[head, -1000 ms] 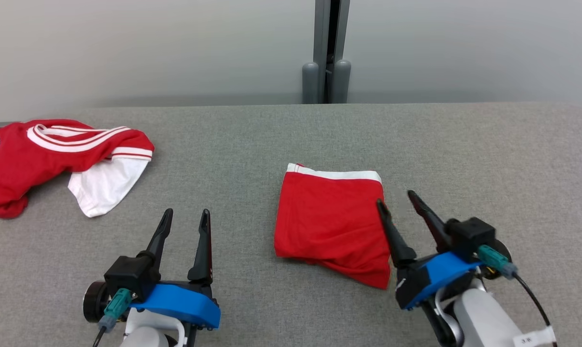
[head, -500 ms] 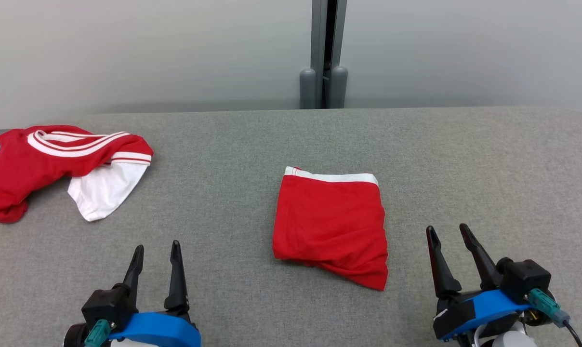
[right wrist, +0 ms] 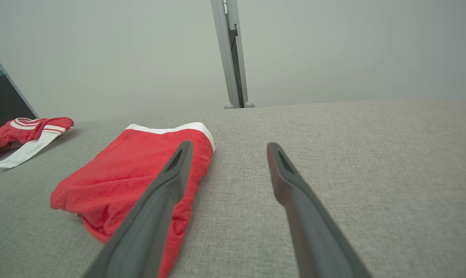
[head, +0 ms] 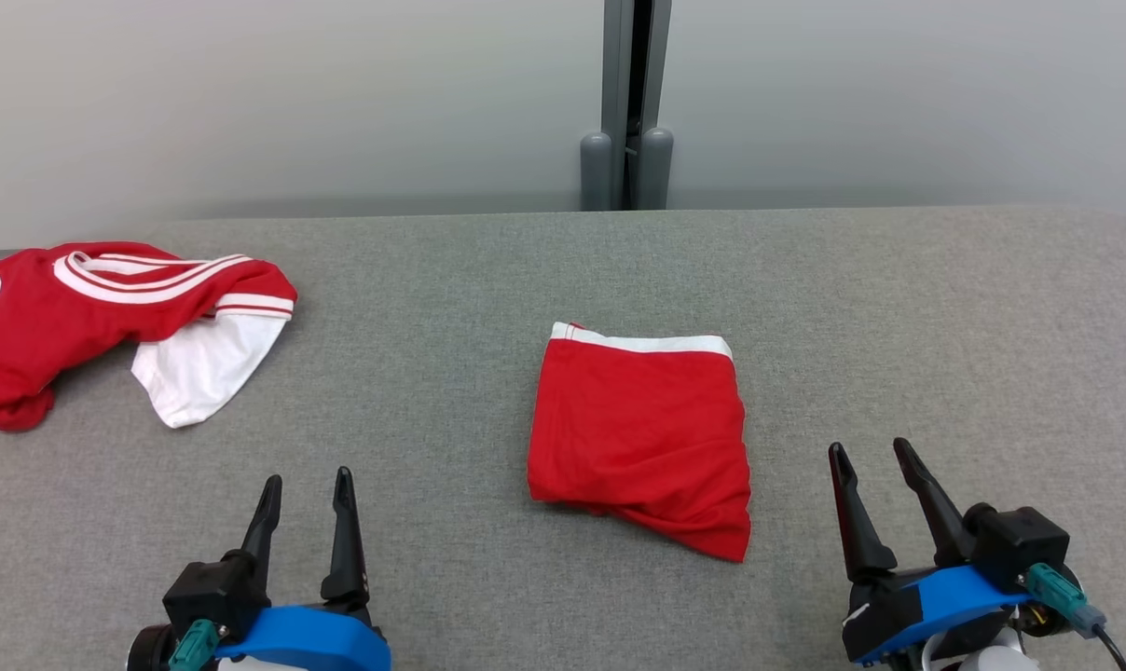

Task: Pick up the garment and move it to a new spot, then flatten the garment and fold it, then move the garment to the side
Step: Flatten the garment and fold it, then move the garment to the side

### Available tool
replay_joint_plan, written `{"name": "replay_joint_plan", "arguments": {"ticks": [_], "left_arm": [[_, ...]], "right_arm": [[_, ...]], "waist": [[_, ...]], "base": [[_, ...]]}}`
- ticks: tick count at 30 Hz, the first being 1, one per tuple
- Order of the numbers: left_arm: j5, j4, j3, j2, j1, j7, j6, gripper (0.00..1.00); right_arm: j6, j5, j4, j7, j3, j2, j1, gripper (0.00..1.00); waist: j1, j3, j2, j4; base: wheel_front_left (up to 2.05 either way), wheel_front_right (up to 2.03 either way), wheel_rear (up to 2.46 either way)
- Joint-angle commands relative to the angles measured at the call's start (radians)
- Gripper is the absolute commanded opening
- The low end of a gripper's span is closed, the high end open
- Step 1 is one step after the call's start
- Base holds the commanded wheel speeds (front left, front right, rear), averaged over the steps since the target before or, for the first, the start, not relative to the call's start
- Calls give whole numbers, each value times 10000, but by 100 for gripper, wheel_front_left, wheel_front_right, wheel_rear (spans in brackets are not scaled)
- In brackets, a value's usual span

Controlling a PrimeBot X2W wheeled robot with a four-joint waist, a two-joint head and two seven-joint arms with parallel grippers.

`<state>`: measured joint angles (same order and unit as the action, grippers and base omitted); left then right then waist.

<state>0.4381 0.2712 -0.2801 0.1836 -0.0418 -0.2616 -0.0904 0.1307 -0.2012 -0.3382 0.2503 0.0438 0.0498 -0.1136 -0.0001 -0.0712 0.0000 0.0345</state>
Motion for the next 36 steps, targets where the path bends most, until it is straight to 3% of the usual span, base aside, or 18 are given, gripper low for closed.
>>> {"name": "replay_joint_plan", "arguments": {"ticks": [1, 13, 28, 33, 34, 35, 36], "left_arm": [[-87, 17, 22, -18, 36, -50, 21, 100], [-382, 148, 110, -218, -189, -49, 262, 100], [-723, 22, 184, -681, -632, -49, 478, 100], [-880, 48, 387, -842, -742, -49, 629, 100], [-900, 46, 426, -866, -764, -49, 657, 100], [-949, 41, 455, -880, -787, -49, 677, 100], [-1022, 32, 456, -891, -820, -49, 724, 100]], "right_arm": [[1, 92, 37, -16, -27, 15, 137, 100], [1, 663, -175, -733, -75, 13, -640, 100], [1, 1172, -1585, -5621, -637, 19, -3026, 100], [1, 478, -1832, -6526, -480, 16, -3094, 100], [1, 358, -1825, -6586, -438, 13, -3100, 81], [1, 235, -1816, -6587, -401, 10, -3098, 42], [1, 130, -1769, -6538, -351, 9, -3108, 29]], "waist": [[1, 6, 0, -6], [1, -96, 0, -243], [1, -1187, 0, -1361], [1, -1539, 0, -1631], [1, -1573, 0, -1634], [1, -1608, 0, -1626], [1, -1647, 0, -1604]], "base": [[0, 0, 0], [0, 0, 0], [0, 0, 0], [0, 0, 0], [0, 0, 0], [0, 0, 0], [0, 0, 0]]}}
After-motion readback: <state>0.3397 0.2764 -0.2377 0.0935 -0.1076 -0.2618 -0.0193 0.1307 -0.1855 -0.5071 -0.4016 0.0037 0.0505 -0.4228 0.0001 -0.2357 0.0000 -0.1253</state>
